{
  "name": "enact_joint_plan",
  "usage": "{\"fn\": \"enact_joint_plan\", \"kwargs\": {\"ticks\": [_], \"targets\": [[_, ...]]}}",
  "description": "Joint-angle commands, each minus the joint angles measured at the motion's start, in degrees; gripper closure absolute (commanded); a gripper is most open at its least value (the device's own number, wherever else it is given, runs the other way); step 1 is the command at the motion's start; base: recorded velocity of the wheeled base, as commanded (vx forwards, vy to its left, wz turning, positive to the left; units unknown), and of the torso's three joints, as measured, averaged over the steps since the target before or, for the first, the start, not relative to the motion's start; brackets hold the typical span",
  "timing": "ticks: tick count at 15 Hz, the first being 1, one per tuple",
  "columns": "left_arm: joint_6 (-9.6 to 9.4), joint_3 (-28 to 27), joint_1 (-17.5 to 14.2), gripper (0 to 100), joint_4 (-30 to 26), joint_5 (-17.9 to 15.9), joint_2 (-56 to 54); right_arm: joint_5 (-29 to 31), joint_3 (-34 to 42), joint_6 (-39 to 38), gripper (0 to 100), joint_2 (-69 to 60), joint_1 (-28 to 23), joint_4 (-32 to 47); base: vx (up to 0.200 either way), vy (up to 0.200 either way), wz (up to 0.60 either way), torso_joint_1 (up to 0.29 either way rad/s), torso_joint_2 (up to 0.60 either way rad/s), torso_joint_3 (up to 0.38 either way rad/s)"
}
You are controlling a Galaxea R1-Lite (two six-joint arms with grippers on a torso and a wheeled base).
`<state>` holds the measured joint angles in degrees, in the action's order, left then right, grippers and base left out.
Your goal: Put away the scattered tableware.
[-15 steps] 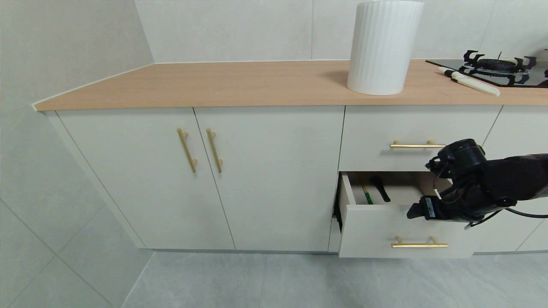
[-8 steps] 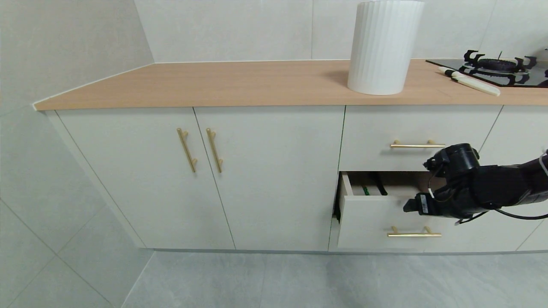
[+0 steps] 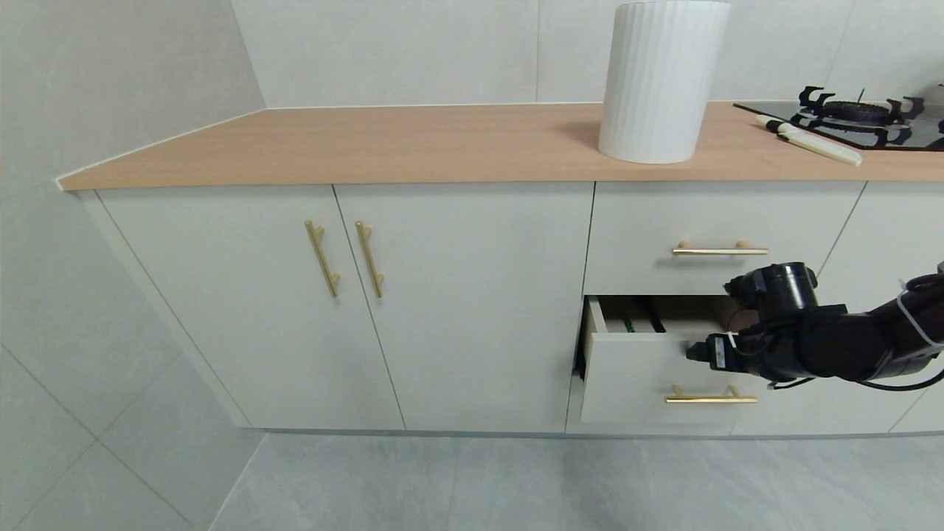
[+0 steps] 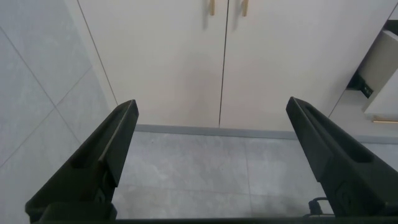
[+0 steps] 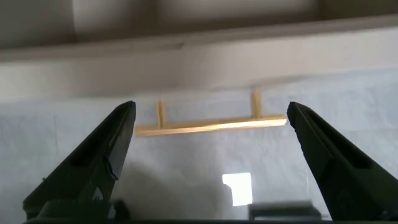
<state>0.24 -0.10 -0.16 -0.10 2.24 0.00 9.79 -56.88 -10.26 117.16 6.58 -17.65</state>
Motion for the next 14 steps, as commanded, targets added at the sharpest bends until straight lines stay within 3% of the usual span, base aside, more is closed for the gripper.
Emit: {"fn": "enact_joint_plan", "kwargs": {"ticks": [1, 5, 11, 14], "targets": [[0.02, 0.0, 0.0, 0, 0.1, 0.0, 0.1, 0.1, 0.9, -0.1, 0, 1.0, 0.0, -3.2, 0.000, 0.000, 0.00, 0.000, 0.00, 0.000], [0.02, 0.0, 0.0, 0, 0.0, 0.0, 0.1, 1.7, 3.1, 0.0, 0, 3.2, 0.1, -13.3, 0.000, 0.000, 0.00, 0.000, 0.00, 0.000], [0.02, 0.0, 0.0, 0, 0.0, 0.0, 0.1, 5.1, 2.9, -0.1, 0, 5.8, 0.1, -19.0, 0.000, 0.000, 0.00, 0.000, 0.00, 0.000], [0.02, 0.0, 0.0, 0, 0.0, 0.0, 0.1, 8.4, 2.6, 0.0, 0, 9.1, 0.2, -25.6, 0.000, 0.000, 0.00, 0.000, 0.00, 0.000]]}}
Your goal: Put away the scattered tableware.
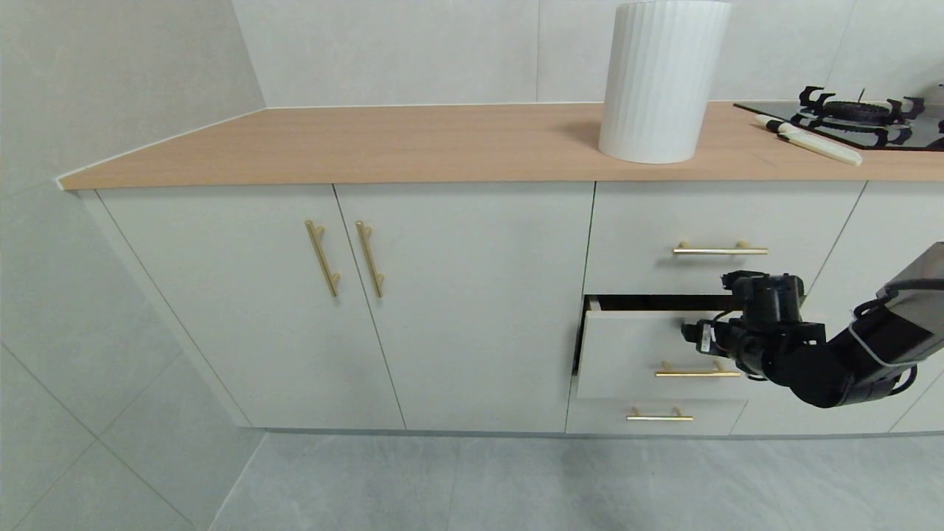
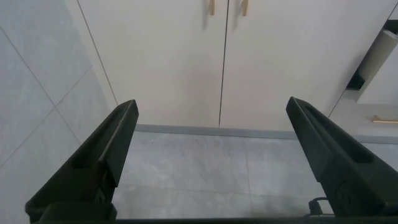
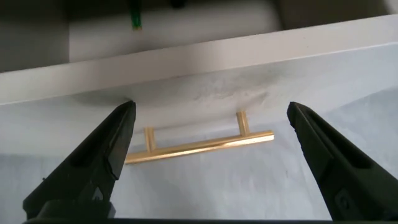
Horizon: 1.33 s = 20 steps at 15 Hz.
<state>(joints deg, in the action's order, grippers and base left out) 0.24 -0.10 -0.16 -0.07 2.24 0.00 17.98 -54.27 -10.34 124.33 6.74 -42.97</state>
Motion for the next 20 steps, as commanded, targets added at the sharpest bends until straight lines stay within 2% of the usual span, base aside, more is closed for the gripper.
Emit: {"fn": "enact_joint_plan", "kwargs": {"ticks": [1, 6, 10, 20], "targets": [[0.02, 0.0, 0.0, 0, 0.0, 0.0, 0.1, 0.6, -0.3, 0.1, 0, 2.9, 0.0, -2.3, 0.000, 0.000, 0.00, 0.000, 0.00, 0.000], [0.02, 0.0, 0.0, 0, 0.0, 0.0, 0.1, 2.4, -2.3, -0.1, 0, 4.4, 0.0, -4.6, 0.000, 0.000, 0.00, 0.000, 0.00, 0.000], [0.02, 0.0, 0.0, 0, 0.0, 0.0, 0.1, 5.0, -4.4, -0.2, 0, 6.7, -0.1, -9.3, 0.000, 0.000, 0.00, 0.000, 0.00, 0.000], [0.02, 0.0, 0.0, 0, 0.0, 0.0, 0.0, 5.5, -6.7, -1.7, 0, 7.3, -0.1, -11.5, 0.000, 0.000, 0.00, 0.000, 0.00, 0.000]]}}
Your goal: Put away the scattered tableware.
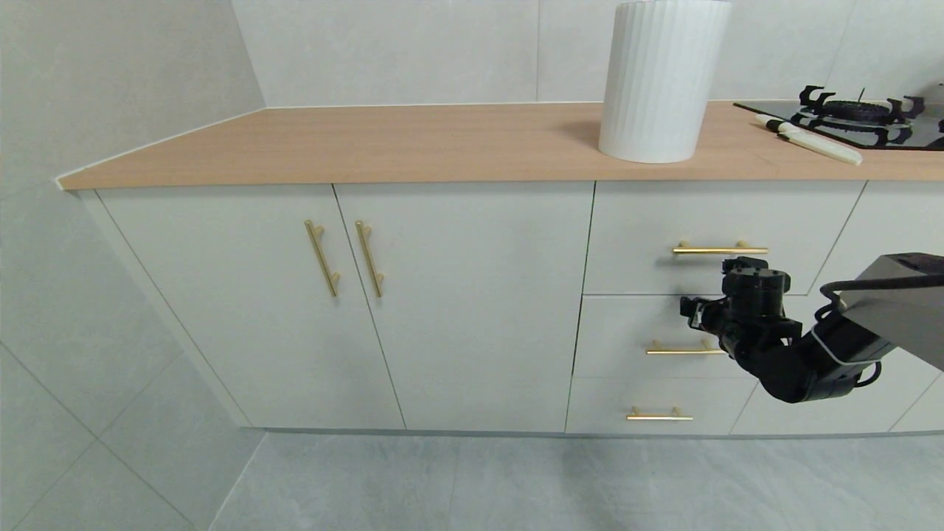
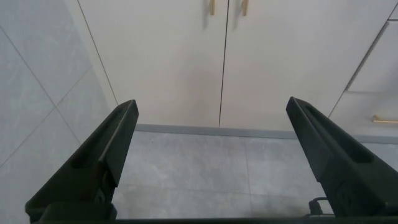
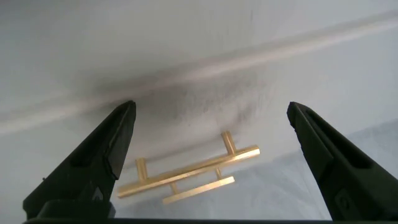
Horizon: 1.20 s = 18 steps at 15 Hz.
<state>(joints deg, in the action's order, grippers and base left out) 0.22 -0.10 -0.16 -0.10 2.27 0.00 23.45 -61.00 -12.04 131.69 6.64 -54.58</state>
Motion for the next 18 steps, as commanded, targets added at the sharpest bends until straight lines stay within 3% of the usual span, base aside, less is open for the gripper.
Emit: {"fn": "enact_joint_plan", "kwargs": {"ticks": [1, 6, 8, 12, 15, 18], "targets": [[0.04, 0.0, 0.0, 0, 0.0, 0.0, 0.1, 0.0, 0.0, 0.0, 0, 0.0, -0.1, 0.0, 0.000, 0.000, 0.00, 0.000, 0.00, 0.000], [0.04, 0.0, 0.0, 0, 0.0, 0.0, 0.1, -0.3, 3.3, 0.1, 0, -4.1, 0.0, 0.3, 0.000, 0.000, 0.00, 0.000, 0.00, 0.000], [0.04, 0.0, 0.0, 0, 0.0, 0.0, 0.1, -0.8, 7.7, 1.1, 0, -13.4, 0.0, 0.5, 0.000, 0.000, 0.00, 0.000, 0.00, 0.000], [0.04, 0.0, 0.0, 0, 0.0, 0.0, 0.0, -0.3, 25.9, 1.4, 0, -39.1, 0.0, 0.1, 0.000, 0.000, 0.00, 0.000, 0.00, 0.000], [0.04, 0.0, 0.0, 0, 0.0, 0.0, 0.1, -0.3, 39.3, 10.4, 0, -62.0, 0.0, 0.4, 0.000, 0.000, 0.00, 0.000, 0.00, 0.000], [0.04, 0.0, 0.0, 0, 0.0, 0.0, 0.1, -0.1, 44.5, 17.9, 0, -78.5, -0.1, 3.1, 0.000, 0.000, 0.00, 0.000, 0.00, 0.000]]}}
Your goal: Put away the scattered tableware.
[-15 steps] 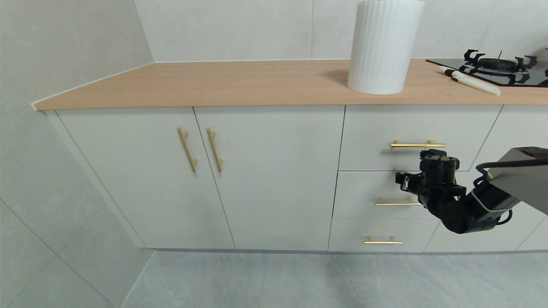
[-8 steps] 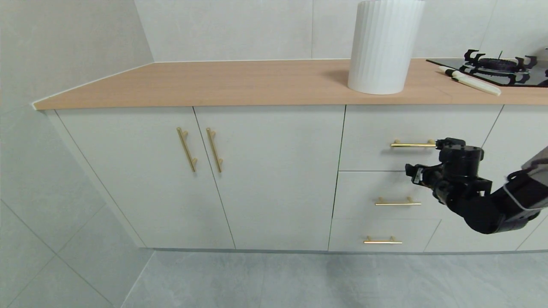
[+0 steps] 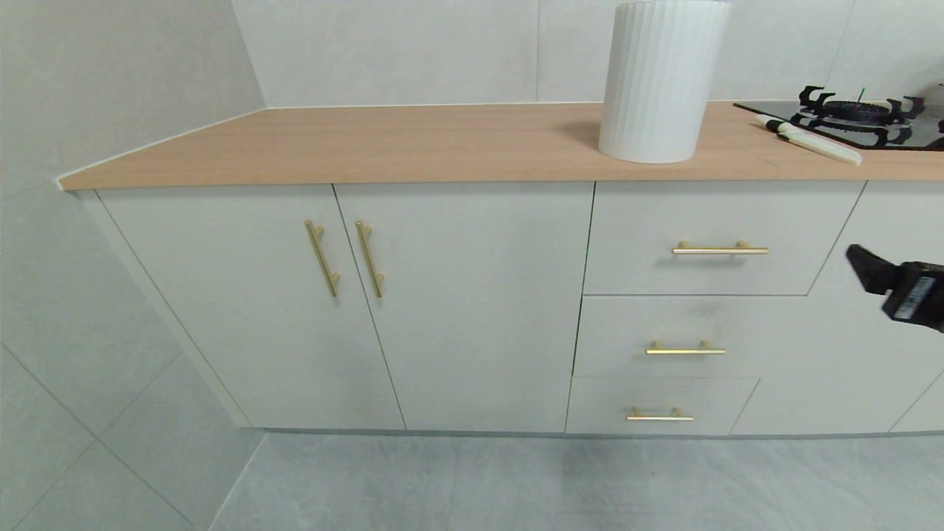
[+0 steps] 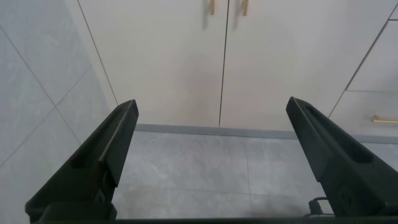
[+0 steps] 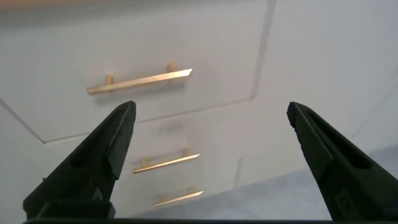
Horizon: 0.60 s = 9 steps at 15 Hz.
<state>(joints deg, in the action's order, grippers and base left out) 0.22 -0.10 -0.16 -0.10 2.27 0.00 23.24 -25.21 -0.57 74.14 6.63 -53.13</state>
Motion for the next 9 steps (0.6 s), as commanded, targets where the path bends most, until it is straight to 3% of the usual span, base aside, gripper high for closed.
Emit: {"fn": "enact_joint_plan", "kwargs": {"ticks": [1, 2, 5, 9], "targets": [[0.04, 0.0, 0.0, 0, 0.0, 0.0, 0.1, 0.1, 9.1, 7.7, 0, -25.8, -0.1, 3.8, 0.000, 0.000, 0.00, 0.000, 0.00, 0.000], [0.04, 0.0, 0.0, 0, 0.0, 0.0, 0.1, -1.1, 8.7, 8.0, 0, -36.8, 0.0, 14.9, 0.000, 0.000, 0.00, 0.000, 0.00, 0.000], [0.04, 0.0, 0.0, 0, 0.0, 0.0, 0.1, -7.3, 8.6, 7.2, 0, -52.5, 0.5, 34.2, 0.000, 0.000, 0.00, 0.000, 0.00, 0.000], [0.04, 0.0, 0.0, 0, 0.0, 0.0, 0.1, -5.4, 8.7, 7.3, 0, -68.4, -1.4, 50.0, 0.000, 0.000, 0.00, 0.000, 0.00, 0.000]]}}
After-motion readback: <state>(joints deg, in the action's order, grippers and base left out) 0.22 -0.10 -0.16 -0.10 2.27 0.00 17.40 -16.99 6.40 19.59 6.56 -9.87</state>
